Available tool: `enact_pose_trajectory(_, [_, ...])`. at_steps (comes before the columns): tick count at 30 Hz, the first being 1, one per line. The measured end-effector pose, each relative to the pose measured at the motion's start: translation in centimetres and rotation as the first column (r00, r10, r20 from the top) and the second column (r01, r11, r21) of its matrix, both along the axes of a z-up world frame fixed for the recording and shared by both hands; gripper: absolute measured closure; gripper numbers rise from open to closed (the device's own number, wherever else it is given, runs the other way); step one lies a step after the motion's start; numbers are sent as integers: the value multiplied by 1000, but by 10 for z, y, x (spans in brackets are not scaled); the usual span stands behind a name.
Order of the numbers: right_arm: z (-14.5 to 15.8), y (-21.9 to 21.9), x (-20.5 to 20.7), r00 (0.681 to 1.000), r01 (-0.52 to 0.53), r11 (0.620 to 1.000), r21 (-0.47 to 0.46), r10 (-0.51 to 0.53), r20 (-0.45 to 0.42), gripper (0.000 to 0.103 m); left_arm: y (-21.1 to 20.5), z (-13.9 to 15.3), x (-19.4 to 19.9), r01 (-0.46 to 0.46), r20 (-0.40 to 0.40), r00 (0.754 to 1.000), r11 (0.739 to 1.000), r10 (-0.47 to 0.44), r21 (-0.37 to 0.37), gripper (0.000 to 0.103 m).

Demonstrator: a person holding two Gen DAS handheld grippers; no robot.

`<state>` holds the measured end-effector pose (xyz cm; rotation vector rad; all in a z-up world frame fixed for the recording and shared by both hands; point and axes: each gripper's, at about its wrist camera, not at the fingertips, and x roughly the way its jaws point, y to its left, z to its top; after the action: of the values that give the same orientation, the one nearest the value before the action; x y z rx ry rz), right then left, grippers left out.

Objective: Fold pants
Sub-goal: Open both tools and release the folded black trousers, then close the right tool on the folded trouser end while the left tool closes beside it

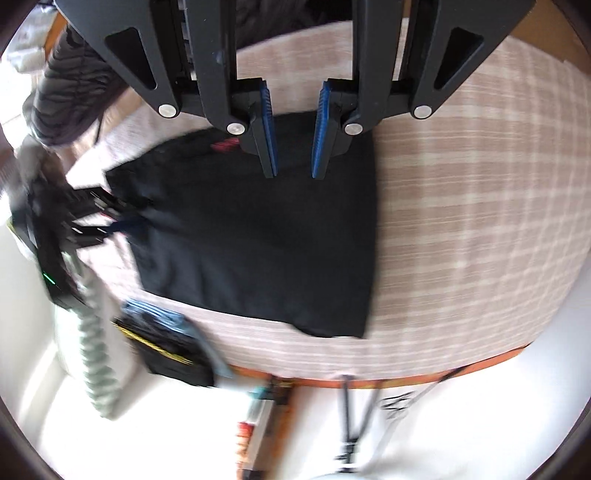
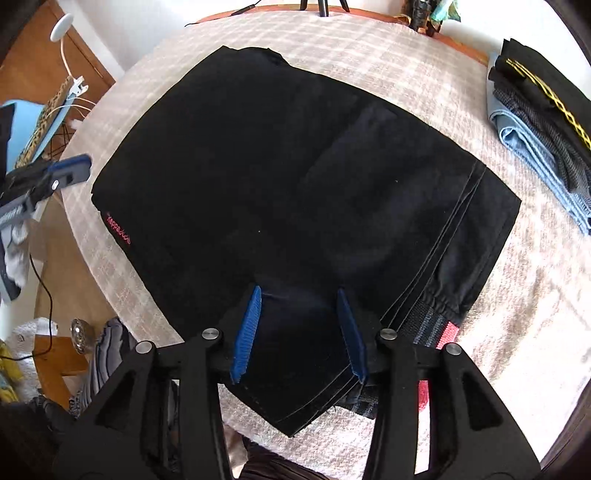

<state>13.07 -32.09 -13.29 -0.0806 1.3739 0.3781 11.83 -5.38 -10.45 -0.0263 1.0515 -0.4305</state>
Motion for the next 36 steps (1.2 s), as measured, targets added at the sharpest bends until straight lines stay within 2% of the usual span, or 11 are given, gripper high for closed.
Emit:
enact_pose_trajectory(3, [1, 1, 1, 1000, 15, 1000, 9, -15, -5, 52, 13, -12, 14, -48, -56, 997, 999, 46, -26, 87])
enact_pose_trajectory(8, [5, 12, 9, 999, 36, 997, 71, -35, -15, 52, 13, -29, 23, -47, -138, 990, 998, 40, -42, 87])
enact_pose_trajectory(14, [11, 38, 20, 1000, -2, 993, 117, 2, 0, 51, 20, -38, 31, -80, -199, 978, 994, 65, -72, 87])
enact_pose_trajectory(19, [0, 51, 18, 997, -63, 997, 47, 65, -40, 51, 13, -43, 35, -53, -210, 977, 998, 42, -47, 84])
enact_pose_trajectory(21, [4, 53, 26, 998, -45, 996, 72, 48, -38, 51, 11, -44, 36, -38, -219, 976, 997, 22, -70, 70])
enact_pose_trajectory(24, [21, 59, 45, 1000, -6, 992, 126, 8, -14, 51, 10, -44, 36, -41, -215, 976, 992, 15, -117, 59])
enact_pose_trajectory(28, [39, 81, 82, 1000, 24, 983, 182, -26, 5, 40, 10, -45, 33, -53, -171, 985, 991, 31, -126, 59])
enact_pose_trajectory(33, [34, 123, 130, 998, 59, 972, 227, -48, -51, 39, 22, -49, 33, -92, -171, 984, 974, 57, -209, 59])
enact_pose_trajectory(36, [23, 152, 154, 993, 92, 975, 200, -76, -86, 39, 26, -50, 32, -100, -173, 983, 966, 59, -239, 59])
